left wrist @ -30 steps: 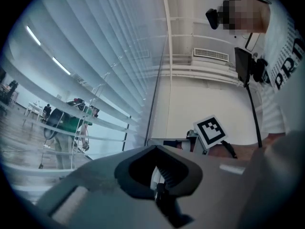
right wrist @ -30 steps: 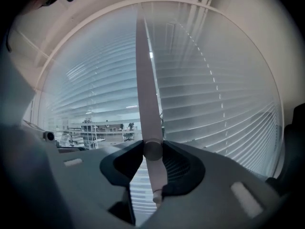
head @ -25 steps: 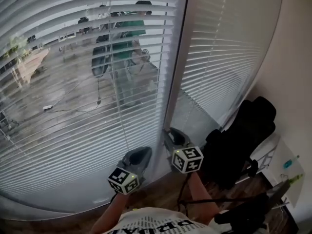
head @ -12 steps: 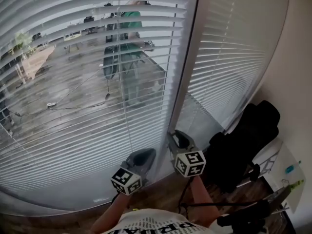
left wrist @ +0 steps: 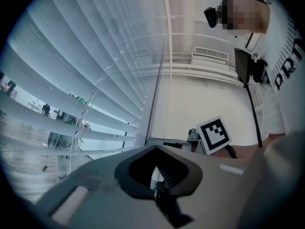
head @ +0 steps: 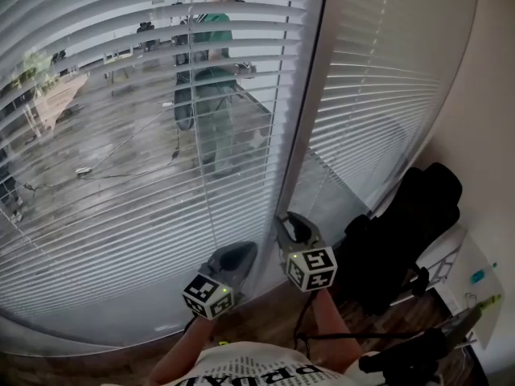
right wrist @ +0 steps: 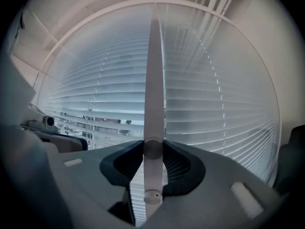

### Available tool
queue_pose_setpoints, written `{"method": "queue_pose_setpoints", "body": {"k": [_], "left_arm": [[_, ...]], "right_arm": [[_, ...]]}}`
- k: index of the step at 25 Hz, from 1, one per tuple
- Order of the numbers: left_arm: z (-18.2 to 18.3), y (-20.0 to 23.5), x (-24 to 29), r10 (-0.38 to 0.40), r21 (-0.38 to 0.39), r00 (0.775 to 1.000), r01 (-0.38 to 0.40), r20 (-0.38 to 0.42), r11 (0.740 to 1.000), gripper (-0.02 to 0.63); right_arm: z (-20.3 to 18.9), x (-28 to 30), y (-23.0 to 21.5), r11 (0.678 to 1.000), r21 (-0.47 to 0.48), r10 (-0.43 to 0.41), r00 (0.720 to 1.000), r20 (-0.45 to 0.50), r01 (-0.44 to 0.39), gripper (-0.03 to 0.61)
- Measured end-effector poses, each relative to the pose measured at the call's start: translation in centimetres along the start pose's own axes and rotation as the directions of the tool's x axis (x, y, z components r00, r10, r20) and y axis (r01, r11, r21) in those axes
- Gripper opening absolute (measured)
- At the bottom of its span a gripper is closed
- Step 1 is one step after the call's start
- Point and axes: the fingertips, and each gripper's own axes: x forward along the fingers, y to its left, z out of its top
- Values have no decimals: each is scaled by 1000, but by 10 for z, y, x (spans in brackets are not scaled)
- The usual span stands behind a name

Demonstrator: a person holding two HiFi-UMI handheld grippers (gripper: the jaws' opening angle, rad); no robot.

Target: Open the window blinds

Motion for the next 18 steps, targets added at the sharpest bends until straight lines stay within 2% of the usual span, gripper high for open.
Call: {"method": "queue_pose_setpoints", "body": {"k": [18], "left_arm": [[1, 3, -4, 5, 0, 1000, -5, 3, 1000, -8]], "right_arm": [[1, 3, 7, 1000, -9, 10, 1000, 3, -10, 137]]}}
